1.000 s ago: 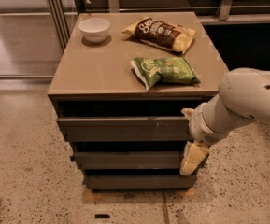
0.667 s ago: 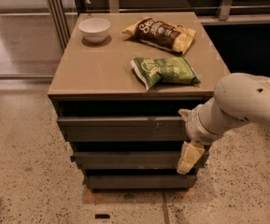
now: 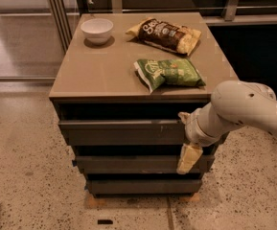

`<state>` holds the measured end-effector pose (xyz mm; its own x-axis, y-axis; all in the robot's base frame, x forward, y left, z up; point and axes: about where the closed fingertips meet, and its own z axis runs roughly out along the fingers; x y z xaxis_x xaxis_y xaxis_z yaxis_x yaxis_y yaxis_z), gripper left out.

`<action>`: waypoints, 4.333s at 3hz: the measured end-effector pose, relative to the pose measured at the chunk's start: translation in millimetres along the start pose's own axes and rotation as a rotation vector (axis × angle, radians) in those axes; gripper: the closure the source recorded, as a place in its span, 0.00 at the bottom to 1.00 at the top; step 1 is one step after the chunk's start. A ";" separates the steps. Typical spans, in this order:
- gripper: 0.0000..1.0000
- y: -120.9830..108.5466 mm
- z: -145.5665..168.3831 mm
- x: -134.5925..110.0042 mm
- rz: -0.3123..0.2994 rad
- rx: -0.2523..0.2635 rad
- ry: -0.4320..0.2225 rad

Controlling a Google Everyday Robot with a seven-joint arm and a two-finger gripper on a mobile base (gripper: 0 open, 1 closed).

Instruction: Open top drawer

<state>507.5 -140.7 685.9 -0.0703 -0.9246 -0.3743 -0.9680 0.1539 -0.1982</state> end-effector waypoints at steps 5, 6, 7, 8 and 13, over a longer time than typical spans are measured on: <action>0.00 -55.9 63.0 -9.8 -0.027 -0.086 0.014; 0.00 -55.9 63.3 -10.0 -0.028 -0.089 0.014; 0.00 -54.1 67.5 -11.5 -0.017 -0.132 0.033; 0.00 -52.4 66.9 -10.7 -0.017 -0.133 0.033; 0.00 -4.3 42.7 8.1 0.098 -0.272 0.077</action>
Offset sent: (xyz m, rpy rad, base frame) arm 0.0531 0.0097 -0.0289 0.0046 -0.0045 0.0212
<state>521.4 -134.0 645.0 -0.1751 -0.9352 -0.3078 -0.9839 0.1548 0.0894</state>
